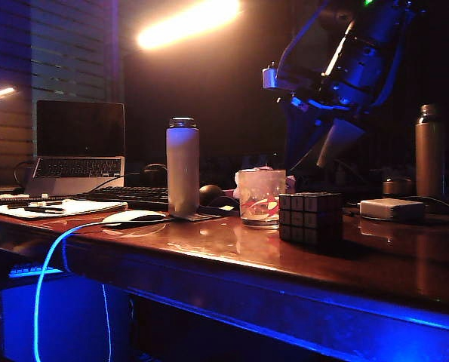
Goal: Stack the Rubik's Cube on top of the glass cup.
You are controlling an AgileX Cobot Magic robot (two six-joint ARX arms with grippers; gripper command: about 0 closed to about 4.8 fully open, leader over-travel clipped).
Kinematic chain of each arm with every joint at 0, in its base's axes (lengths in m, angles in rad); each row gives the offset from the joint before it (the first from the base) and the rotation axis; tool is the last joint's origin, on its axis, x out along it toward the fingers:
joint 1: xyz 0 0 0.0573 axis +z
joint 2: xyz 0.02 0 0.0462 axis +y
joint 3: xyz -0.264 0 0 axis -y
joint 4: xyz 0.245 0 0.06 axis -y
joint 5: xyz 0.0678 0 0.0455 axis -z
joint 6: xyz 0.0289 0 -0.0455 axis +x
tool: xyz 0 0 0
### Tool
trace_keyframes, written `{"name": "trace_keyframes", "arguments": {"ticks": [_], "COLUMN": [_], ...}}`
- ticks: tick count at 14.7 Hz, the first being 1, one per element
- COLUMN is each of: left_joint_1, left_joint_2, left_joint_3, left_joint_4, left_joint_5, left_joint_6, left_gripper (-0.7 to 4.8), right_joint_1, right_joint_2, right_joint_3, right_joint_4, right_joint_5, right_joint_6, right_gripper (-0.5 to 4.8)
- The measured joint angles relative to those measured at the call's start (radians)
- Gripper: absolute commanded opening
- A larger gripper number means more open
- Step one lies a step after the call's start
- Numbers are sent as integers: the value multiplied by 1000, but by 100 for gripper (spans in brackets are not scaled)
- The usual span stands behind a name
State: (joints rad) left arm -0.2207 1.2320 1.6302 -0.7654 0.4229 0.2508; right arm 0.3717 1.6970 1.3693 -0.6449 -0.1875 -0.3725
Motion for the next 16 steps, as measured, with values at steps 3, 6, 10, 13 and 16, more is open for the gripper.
{"name": "trace_keyframes", "arguments": {"ticks": [3, 6, 10, 13, 16], "left_joint_1": [0, 0, 0, 0, 0], "left_joint_2": [0, 0, 0, 0, 0], "left_joint_3": [0, 0, 0, 0, 0], "left_joint_4": [-2, -6, -27, -32, -32], "left_joint_5": [0, 0, 0, 0, 0], "left_joint_6": [0, 0, 0, 0, 0], "left_gripper": [-3, -3, -3, -3, -3], "right_joint_1": [11, 9, 9, 9, 9], "right_joint_2": [15, 90, 137, 154, 151], "right_joint_3": [-1, -3, -3, -3, -2], "right_joint_4": [-37, -26, 15, 18, 14], "right_joint_5": [-19, -13, 17, 80, 82], "right_joint_6": [1, -3, -11, -11, 14], "right_gripper": [479, 479, 479, 301, 295]}}
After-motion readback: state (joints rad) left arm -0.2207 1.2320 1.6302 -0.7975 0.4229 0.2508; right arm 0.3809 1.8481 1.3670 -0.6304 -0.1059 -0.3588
